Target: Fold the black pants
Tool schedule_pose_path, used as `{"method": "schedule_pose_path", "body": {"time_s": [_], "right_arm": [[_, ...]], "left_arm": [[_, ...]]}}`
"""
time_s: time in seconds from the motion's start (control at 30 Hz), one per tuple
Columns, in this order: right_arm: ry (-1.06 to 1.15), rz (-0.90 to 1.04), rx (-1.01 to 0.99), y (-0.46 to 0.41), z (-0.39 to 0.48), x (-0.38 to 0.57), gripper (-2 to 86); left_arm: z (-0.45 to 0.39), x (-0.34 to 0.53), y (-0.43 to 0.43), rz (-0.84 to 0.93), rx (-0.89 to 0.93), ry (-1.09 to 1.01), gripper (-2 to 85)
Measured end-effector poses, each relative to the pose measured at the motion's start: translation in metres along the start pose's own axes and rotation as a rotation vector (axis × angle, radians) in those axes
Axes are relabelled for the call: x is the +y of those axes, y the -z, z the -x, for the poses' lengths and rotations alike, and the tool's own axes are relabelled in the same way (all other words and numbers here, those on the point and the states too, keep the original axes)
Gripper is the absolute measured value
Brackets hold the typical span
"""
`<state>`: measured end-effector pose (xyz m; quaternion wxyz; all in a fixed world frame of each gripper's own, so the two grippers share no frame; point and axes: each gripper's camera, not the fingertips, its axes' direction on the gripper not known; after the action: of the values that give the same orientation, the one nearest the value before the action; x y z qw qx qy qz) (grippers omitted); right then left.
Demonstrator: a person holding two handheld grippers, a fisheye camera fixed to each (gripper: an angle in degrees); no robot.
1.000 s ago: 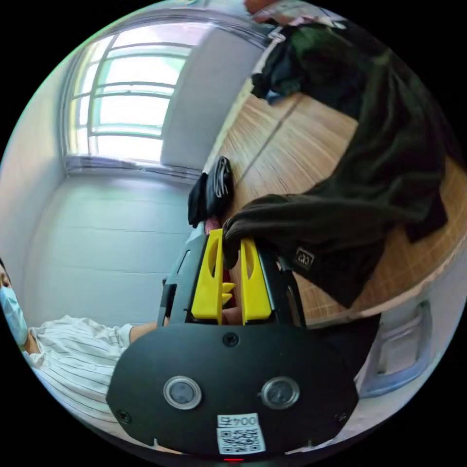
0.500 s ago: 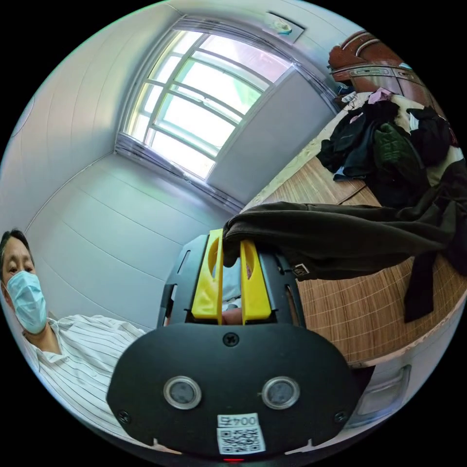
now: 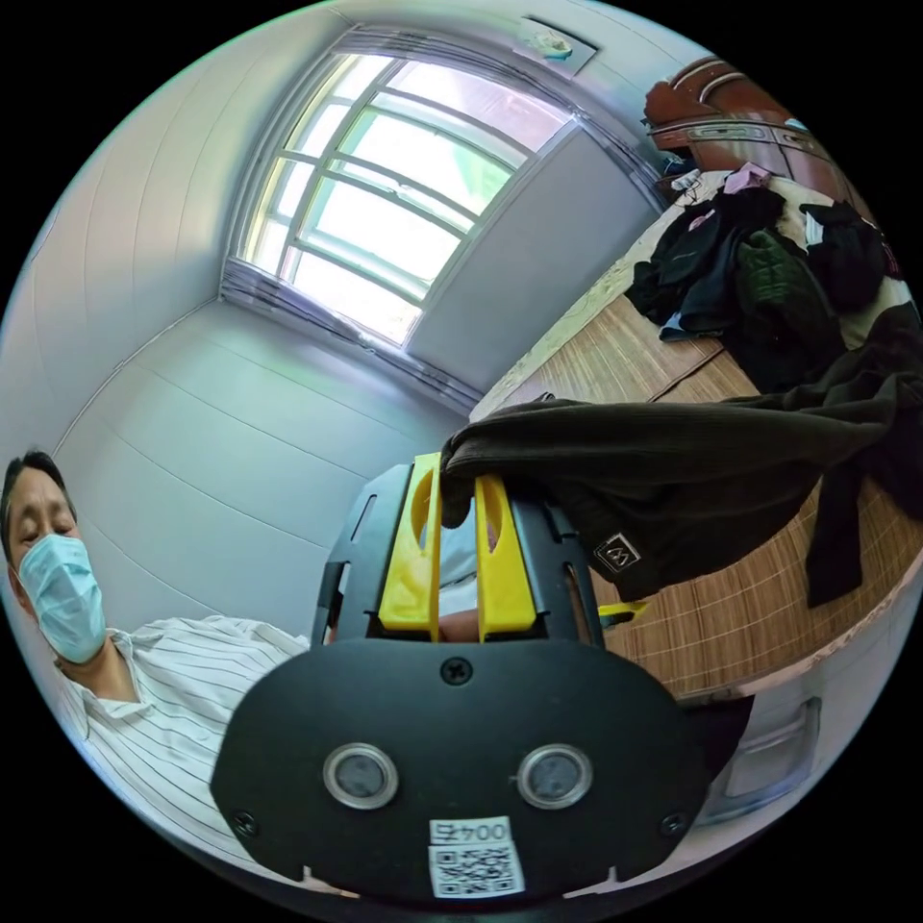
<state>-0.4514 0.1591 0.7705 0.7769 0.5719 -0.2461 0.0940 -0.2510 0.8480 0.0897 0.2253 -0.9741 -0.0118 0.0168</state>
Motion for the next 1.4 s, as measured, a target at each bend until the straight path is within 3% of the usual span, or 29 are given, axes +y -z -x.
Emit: {"method": "schedule_pose_path", "body": {"time_s": [0.23,0.33,0.43,0.6,0.8,0.93,1.07,1.23,1.4], "right_arm": [[0.038,0.022,-0.009,-0.001,0.033,0.024,6.2],[0.087,0.048,-0.027,-0.005,0.059,0.031,6.1],[0.153,0.079,-0.057,-0.006,0.087,0.034,6.1],[0.255,0.091,-0.188,0.001,0.13,0.025,6.1],[0.346,0.178,-0.478,-0.02,0.189,0.01,6.2],[0.336,0.227,-0.687,-0.034,0.222,-0.002,6.2],[0.29,0.198,-0.853,-0.028,0.234,-0.026,6.1],[0.206,0.108,-0.8,-0.005,0.198,-0.063,6.3],[0.079,0.011,-0.578,0.037,0.129,-0.101,6.3]], "left_arm": [[-0.077,-0.055,-0.021,0.081,0.01,-0.05,23.9],[-0.083,-0.076,-0.013,0.087,-0.083,0.043,13.2],[-0.054,-0.086,0.008,0.044,-0.032,0.203,6.0],[0.042,-0.058,0.087,-0.175,0.258,0.595,2.4],[0.108,0.002,0.218,-0.535,0.363,0.86,0.8],[0.119,0.022,0.301,-0.73,0.369,0.842,0.5],[0.115,0.012,0.393,-0.893,0.271,0.697,0.6],[0.115,-0.022,0.398,-0.85,0.223,0.624,0.7],[0.111,-0.062,0.32,-0.713,0.263,0.658,0.7]]}}
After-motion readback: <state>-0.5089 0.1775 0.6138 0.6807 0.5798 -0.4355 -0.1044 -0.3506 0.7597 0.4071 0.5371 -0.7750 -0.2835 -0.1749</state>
